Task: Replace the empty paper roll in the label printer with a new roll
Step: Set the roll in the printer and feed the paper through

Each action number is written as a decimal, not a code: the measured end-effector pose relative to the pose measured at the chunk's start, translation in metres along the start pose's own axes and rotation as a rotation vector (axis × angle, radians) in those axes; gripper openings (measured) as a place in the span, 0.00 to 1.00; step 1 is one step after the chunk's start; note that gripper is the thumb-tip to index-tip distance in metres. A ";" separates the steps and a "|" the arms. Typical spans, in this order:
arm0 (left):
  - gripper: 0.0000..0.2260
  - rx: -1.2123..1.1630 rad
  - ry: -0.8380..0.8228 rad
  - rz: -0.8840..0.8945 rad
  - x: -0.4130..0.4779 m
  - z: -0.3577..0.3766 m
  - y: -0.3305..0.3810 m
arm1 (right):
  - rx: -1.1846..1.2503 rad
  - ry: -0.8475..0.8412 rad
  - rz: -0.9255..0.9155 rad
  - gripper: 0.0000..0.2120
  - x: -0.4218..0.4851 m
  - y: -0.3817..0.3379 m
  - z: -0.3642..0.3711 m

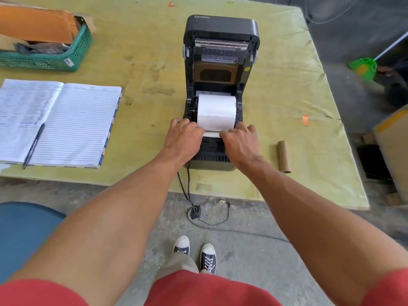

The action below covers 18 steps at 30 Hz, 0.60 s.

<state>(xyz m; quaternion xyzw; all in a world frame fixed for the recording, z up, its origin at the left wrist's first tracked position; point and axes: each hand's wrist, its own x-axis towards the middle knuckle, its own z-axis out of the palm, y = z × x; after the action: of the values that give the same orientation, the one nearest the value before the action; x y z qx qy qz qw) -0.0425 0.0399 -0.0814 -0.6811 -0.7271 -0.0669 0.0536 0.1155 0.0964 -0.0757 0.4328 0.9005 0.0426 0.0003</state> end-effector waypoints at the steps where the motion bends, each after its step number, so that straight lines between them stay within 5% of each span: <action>1: 0.11 -0.011 0.000 -0.003 0.001 -0.001 -0.001 | 0.007 0.003 0.006 0.09 0.001 0.000 0.000; 18: 0.12 -0.064 -0.044 0.116 -0.009 0.008 0.000 | 0.122 0.031 -0.083 0.09 -0.010 0.009 0.012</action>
<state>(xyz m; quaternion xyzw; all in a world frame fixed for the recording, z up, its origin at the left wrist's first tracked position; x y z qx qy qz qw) -0.0417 0.0328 -0.0910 -0.7249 -0.6848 -0.0718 0.0198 0.1288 0.0950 -0.0870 0.3935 0.9185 -0.0057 -0.0384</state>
